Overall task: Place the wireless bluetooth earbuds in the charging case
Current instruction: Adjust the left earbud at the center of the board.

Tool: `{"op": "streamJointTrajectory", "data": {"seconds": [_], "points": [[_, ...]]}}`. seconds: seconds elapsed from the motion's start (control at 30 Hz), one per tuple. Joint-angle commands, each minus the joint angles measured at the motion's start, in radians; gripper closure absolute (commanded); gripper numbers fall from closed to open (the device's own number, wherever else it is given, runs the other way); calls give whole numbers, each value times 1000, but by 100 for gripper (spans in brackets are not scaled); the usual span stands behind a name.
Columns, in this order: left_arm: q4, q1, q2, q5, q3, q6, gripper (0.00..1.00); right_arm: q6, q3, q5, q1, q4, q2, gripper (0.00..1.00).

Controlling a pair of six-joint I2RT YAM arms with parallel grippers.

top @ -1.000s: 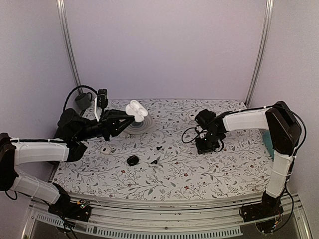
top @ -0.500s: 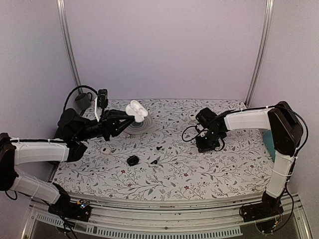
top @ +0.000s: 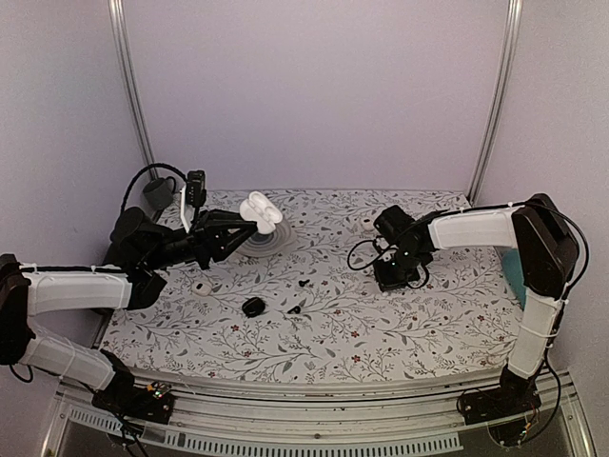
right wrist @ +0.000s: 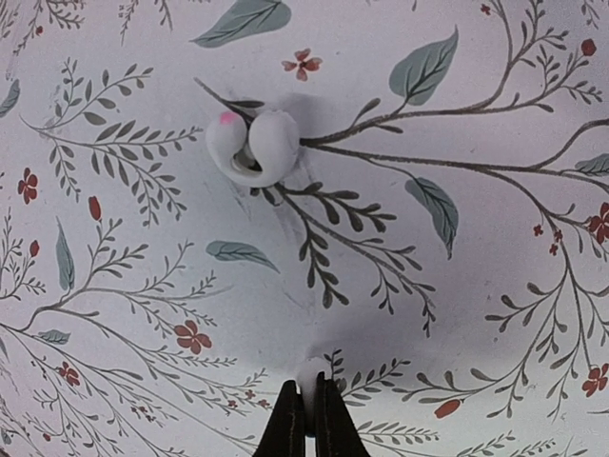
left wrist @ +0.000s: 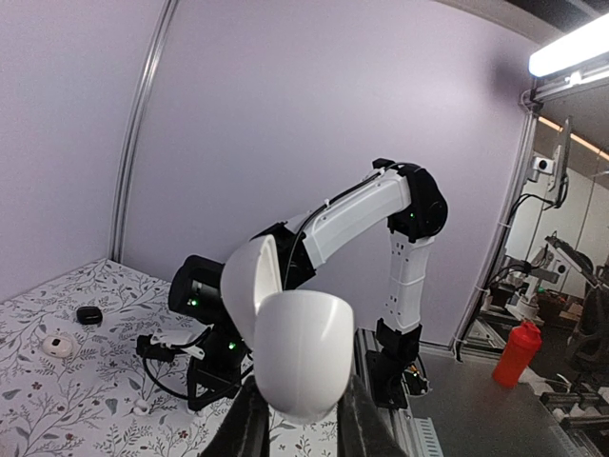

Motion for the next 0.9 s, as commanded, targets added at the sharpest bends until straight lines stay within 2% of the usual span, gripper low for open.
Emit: {"op": "streamJointTrajectory", "data": {"seconds": [0.0, 0.27, 0.47, 0.67, 0.87], "points": [[12, 13, 8, 6, 10, 8, 100, 4, -14, 9, -8, 22, -54, 97], [23, 17, 111, 10, 41, 31, 100, -19, -41, 17, -8, 56, -129, 97], [90, 37, 224, 59, 74, 21, 100, -47, -53, -5, -9, 85, -218, 97], [171, 58, 350, 178, 144, -10, 100, -97, -30, -104, -7, 98, -323, 97], [261, 74, 465, 274, 226, -106, 100, -126, 47, -273, -6, 124, -425, 97]]}}
